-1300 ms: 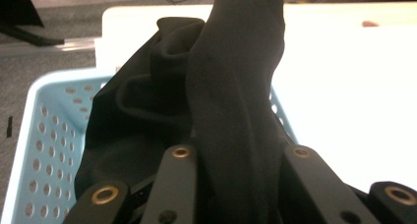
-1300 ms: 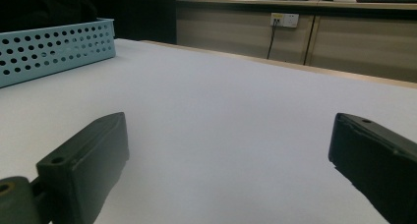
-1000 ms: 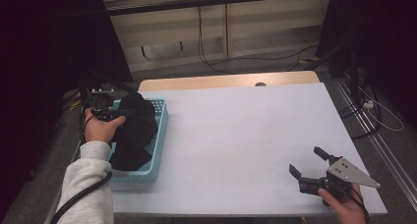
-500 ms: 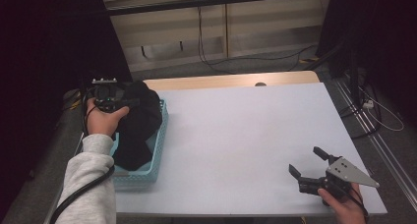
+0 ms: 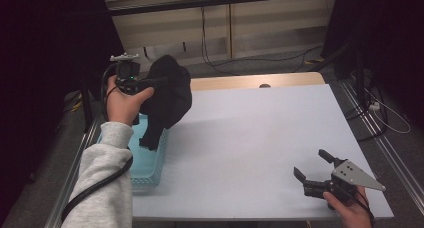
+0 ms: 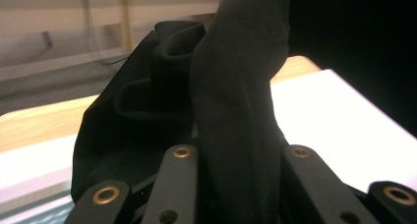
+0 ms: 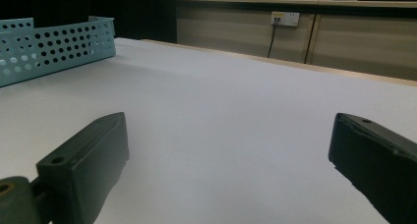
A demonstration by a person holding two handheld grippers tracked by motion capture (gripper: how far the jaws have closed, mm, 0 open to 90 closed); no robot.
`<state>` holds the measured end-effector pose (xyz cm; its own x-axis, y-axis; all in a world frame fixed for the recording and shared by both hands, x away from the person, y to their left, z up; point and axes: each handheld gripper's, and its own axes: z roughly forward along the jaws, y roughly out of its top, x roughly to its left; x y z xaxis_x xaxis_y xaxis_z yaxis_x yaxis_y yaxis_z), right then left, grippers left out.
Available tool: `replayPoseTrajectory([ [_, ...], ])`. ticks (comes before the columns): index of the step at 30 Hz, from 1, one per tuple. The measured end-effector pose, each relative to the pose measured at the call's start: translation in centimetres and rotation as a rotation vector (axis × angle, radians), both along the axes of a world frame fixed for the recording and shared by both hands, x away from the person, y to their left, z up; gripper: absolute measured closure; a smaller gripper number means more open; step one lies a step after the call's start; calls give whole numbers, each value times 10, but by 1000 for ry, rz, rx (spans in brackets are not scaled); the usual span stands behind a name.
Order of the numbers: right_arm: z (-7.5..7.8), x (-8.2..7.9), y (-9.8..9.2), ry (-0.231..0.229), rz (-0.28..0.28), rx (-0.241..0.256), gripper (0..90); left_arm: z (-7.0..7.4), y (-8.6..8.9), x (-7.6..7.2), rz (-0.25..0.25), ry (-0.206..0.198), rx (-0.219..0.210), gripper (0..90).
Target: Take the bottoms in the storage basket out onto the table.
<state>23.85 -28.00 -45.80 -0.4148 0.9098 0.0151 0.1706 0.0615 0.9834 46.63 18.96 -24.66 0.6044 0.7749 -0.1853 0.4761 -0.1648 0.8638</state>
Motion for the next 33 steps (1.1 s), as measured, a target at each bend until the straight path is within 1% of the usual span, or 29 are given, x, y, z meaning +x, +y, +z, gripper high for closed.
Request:
replayPoseTrajectory([
  [5, 0, 0, 1, 0, 4, -6, 9, 1, -23, -4, -53, -10, -28, 769],
  [6, 0, 0, 1, 0, 4, -7, 9, 2, -27, -5, -57, -12, -39, 770],
  [10, 0, 0, 0, 2, 0, -5, 9, 11, -39, -10, -94, -34, -63, 772],
  [15, -1, 1, 1, 4, 6, -7, 9, 24, -55, -19, -136, -71, -81, 773],
  [17, -1, 0, 1, 3, 7, -8, 9, 27, -61, -21, -157, -72, -100, 774],
  [20, -1, 1, 2, 5, 7, -8, 9, 29, -71, -24, -176, -79, -110, 774],
  [25, -1, 1, 2, 4, 8, -11, 9, 28, -87, -27, -206, -82, -113, 774],
  [28, -1, 1, 2, 5, 11, -14, 8, 27, -95, -28, -227, -79, -126, 774],
  [31, -1, 1, 2, 3, 9, -12, 9, 21, -99, -29, -243, -74, -124, 773],
  [33, -1, 0, 2, 4, 7, -13, 9, 13, -101, -28, -252, -67, -124, 772],
])
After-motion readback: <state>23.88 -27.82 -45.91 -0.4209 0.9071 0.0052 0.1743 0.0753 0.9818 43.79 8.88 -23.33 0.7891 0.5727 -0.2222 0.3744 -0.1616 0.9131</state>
